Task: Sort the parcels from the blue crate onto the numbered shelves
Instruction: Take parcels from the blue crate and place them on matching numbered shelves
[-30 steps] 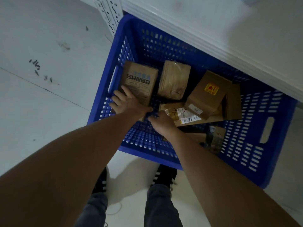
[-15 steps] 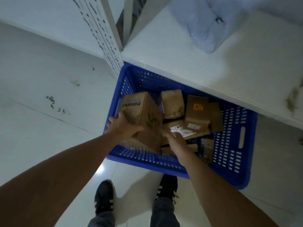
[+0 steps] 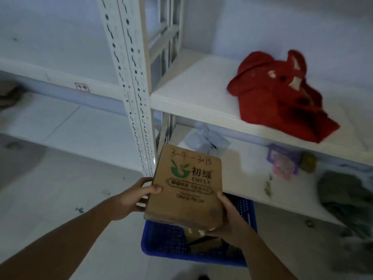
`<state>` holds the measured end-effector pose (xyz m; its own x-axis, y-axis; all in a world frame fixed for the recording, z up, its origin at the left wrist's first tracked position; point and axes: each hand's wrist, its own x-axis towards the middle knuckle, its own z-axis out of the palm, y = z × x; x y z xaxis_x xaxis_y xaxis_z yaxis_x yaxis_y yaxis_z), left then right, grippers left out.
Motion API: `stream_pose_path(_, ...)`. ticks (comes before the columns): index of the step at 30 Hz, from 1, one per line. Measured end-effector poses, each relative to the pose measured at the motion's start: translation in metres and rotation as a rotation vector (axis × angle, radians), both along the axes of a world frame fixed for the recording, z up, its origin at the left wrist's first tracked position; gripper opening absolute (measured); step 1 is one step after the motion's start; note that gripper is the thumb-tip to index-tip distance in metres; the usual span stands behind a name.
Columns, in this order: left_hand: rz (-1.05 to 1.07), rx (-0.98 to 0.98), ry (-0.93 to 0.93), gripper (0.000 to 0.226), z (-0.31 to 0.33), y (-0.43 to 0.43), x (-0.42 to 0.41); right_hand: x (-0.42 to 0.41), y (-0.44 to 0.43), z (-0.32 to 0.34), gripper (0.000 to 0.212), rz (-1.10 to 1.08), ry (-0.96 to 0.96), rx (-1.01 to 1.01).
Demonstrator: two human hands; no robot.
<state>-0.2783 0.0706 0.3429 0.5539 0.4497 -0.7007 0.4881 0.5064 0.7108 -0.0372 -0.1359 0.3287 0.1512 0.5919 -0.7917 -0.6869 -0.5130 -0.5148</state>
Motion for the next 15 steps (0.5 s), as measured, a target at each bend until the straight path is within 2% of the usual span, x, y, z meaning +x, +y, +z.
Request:
stream_pose_path(2,-0.029,-0.041,-0.102,0.09,0.041,-0.009,-0.014,-0.003,-0.022,0.055,0.057,0.02,-0.006,0.054)
stream_pose_path(5,-0.08,-0.137,-0.286,0.082,0.09,-0.025,-0.036,-0.01,-0.051,0.133,0.063,0.115,-0.137,0.09)
stream_pose_path(8,-0.107,-0.163,-0.394,0.082,0.149,-0.045,-0.048,-0.019,-0.072,0.215,0.091,0.171,-0.388,0.123)
stream_pose_path(10,-0.065,-0.131,-0.434,0.083,0.196,-0.055,-0.05,-0.022,-0.085,0.262,0.101,0.179,-0.575,0.171)
stream_pose_path(12,0.03,-0.114,-0.469,0.081,0.247,-0.057,-0.046,-0.023,-0.095,0.305,0.101,0.176,-0.724,0.26)
stream_pose_path(15,0.13,-0.073,-0.504,0.092,0.322,-0.066,-0.039,-0.027,-0.115,0.363,0.091,0.185,-0.802,0.435)
